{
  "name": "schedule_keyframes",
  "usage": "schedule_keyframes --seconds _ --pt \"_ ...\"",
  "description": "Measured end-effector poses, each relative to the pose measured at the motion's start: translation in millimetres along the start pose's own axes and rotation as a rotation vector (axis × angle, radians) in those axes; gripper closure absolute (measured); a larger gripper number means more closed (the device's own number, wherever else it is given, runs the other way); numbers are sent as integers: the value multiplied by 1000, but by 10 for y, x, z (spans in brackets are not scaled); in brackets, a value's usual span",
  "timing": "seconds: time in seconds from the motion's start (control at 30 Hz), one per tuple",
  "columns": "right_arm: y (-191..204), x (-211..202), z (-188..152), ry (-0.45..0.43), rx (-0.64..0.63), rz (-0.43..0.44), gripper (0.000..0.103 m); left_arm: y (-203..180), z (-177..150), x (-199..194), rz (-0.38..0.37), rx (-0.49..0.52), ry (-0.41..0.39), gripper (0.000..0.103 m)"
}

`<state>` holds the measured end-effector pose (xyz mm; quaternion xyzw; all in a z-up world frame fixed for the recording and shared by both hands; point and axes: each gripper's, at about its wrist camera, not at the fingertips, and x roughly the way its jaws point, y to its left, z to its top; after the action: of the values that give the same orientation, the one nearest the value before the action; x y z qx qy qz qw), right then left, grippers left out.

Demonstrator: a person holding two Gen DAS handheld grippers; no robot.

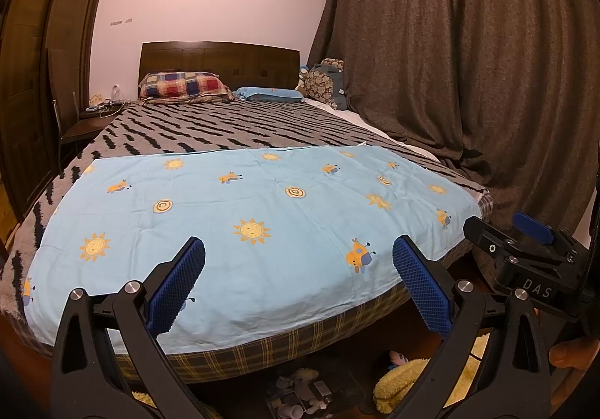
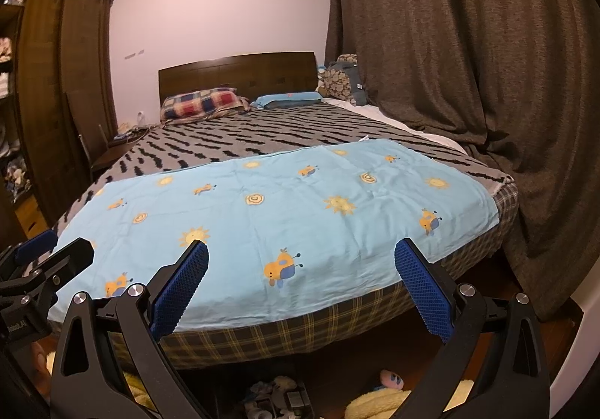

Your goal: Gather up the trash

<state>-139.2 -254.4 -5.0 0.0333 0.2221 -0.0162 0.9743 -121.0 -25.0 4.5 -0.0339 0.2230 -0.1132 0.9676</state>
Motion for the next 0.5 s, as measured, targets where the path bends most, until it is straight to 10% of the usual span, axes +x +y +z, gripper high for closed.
schedule_keyframes --seconds 0.5 --pt "25 9 -16 1 8 -4 3 -3 -12 -7 3 -1 -3 8"
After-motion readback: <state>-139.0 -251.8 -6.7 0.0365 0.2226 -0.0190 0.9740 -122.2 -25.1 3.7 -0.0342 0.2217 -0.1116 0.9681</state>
